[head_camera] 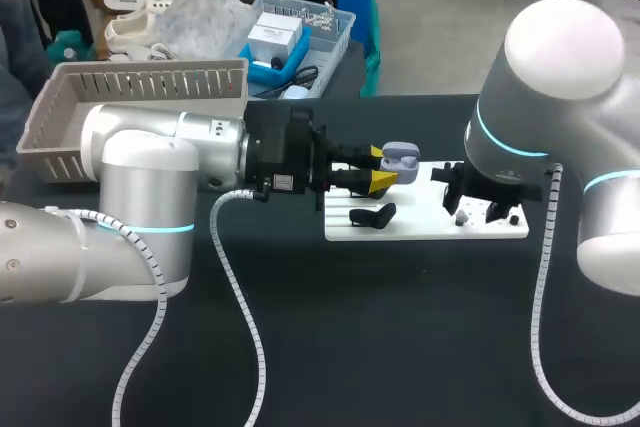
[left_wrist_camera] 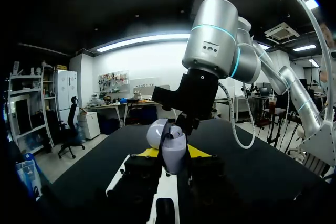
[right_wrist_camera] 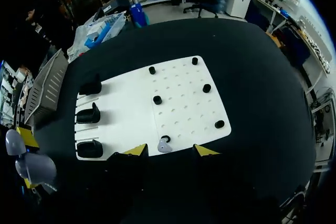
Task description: Pick up each earbud case from the left stands, insert the matching earbuds, close the lid, and place the case in the box.
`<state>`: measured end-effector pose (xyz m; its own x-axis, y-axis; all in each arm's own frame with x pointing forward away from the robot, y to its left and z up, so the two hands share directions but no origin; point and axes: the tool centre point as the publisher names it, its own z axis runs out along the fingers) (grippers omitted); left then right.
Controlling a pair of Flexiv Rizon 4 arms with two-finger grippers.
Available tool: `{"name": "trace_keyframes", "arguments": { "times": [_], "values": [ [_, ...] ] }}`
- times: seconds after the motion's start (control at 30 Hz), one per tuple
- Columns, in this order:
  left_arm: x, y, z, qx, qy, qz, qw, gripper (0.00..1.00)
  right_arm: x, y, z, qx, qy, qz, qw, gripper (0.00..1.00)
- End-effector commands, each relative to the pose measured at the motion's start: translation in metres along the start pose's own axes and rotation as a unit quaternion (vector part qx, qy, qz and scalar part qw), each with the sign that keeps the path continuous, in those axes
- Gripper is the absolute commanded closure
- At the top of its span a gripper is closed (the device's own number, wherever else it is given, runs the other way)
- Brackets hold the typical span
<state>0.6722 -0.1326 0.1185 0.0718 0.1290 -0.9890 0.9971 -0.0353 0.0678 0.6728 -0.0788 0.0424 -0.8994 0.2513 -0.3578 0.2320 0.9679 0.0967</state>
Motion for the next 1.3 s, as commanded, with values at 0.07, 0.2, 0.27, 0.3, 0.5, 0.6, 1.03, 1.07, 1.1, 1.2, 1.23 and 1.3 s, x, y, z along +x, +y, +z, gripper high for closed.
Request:
{"name": "trace_keyframes", "arguments": {
  "times": [0.07, 0.2, 0.27, 0.3, 0.5, 0.6, 1.03, 1.07, 1.1, 1.2, 1.23, 1.3],
  "values": [
    [0.0, 0.0, 0.0, -0.001, 0.0, 0.0, 1.0, 1.0, 0.003, 0.007, 0.004, 0.006, -0.019, 0.032, 0.999, 0.38],
    [0.0, 0.0, 0.0, -0.001, 0.0, 0.0, 1.0, 1.0, 0.003, 0.009, 0.005, 0.0, -0.019, 0.048, 0.999, 0.36],
    [0.0, 0.0, 0.0, -0.001, 0.0, 0.0, 1.0, 1.0, 0.003, 0.01, 0.006, 0.0, -0.019, 0.05, 0.999, 0.35],
    [0.0, 0.0, 0.0, -0.001, 0.0, 0.0, 1.0, 1.0, 0.004, 0.01, 0.006, 0.001, -0.02, 0.052, 0.998, 0.38],
    [0.0, 0.0, 0.0, -0.001, 0.0, 0.0, 1.0, 1.0, 0.005, 0.008, 0.009, 0.005, -0.019, 0.066, 0.998, 0.49],
    [0.0, 0.0, 0.0, -0.001, 0.0, 0.0, 1.0, 1.0, 0.006, 0.008, 0.011, 0.006, -0.018, 0.068, 0.997, 0.51],
    [0.0, 0.0, 0.0, -0.001, 0.0, 0.0, 1.0, 1.0, 0.008, 0.009, 0.018, 0.006, -0.013, 0.076, 0.997, 0.53],
    [0.0, 0.0, 0.0, -0.001, 0.0, 0.0, 1.0, 1.0, 0.008, 0.009, 0.018, 0.006, -0.013, 0.077, 0.997, 0.53],
    [0.0, 0.0, 0.0, -0.001, 0.0, 0.0, 1.0, 1.0, 0.008, 0.009, 0.018, 0.006, -0.014, 0.077, 0.997, 0.53],
    [0.0, 0.0, 0.0, -0.001, 0.0, 0.0, 1.0, 1.0, 0.007, 0.009, 0.019, 0.006, -0.014, 0.077, 0.997, 0.55],
    [0.0, 0.0, 0.0, -0.001, 0.0, 0.0, 1.0, 1.0, 0.006, 0.009, 0.019, 0.006, -0.014, 0.077, 0.997, 0.56],
    [0.0, 0.0, 0.0, -0.001, 0.0, 0.0, 1.0, 1.0, 0.006, 0.009, 0.019, 0.006, -0.014, 0.077, 0.997, 0.59]
  ]
}}
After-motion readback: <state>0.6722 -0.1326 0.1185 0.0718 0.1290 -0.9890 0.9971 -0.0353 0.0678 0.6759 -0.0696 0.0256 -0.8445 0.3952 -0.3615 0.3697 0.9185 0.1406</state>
